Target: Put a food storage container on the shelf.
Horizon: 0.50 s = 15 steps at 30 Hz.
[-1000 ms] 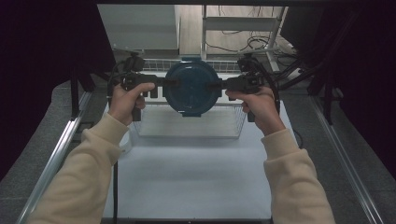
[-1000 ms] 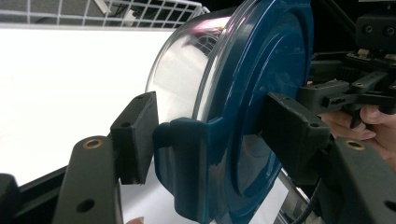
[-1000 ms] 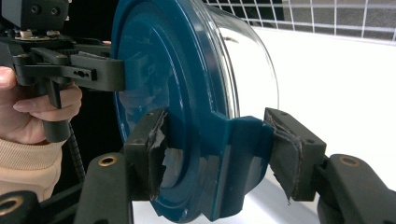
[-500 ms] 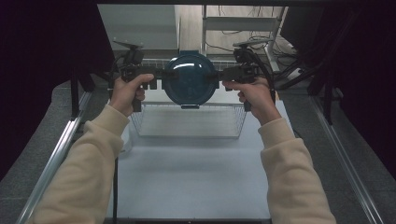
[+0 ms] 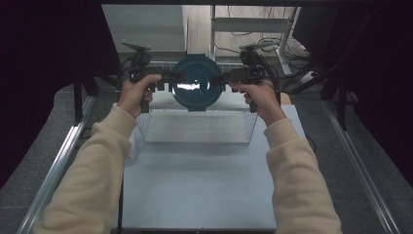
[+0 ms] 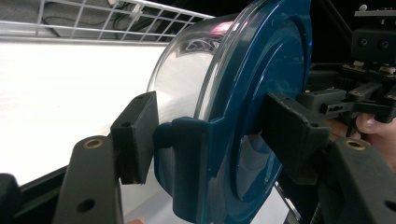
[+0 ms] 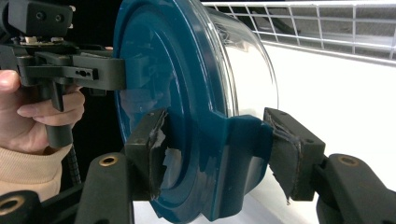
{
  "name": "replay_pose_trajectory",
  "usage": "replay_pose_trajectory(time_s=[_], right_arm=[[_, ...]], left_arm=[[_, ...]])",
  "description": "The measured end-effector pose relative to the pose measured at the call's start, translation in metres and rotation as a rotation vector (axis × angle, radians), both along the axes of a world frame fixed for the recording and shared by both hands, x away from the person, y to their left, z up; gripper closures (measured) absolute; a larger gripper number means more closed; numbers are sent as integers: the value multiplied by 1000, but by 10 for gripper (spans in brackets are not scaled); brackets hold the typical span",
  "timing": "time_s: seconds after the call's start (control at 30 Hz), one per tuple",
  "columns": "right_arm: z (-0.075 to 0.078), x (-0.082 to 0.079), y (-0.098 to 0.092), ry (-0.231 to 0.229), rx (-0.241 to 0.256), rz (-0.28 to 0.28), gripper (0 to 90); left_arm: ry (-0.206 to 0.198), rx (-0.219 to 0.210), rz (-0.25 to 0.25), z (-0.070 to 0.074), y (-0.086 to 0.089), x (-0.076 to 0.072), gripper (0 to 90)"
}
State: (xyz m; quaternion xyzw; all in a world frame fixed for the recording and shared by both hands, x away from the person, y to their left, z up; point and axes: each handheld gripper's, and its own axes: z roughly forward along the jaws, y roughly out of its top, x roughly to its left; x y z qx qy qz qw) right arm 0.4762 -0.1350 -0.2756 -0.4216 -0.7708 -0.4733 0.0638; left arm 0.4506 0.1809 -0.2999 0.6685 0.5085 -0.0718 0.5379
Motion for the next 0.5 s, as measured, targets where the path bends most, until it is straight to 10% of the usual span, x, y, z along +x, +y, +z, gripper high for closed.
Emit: replay_pose_trajectory(time_s=[0.5], right_arm=[[-21,32,0,155,71,-79,367]], left_arm=[[103,-80,56,-23,2,33,373]])
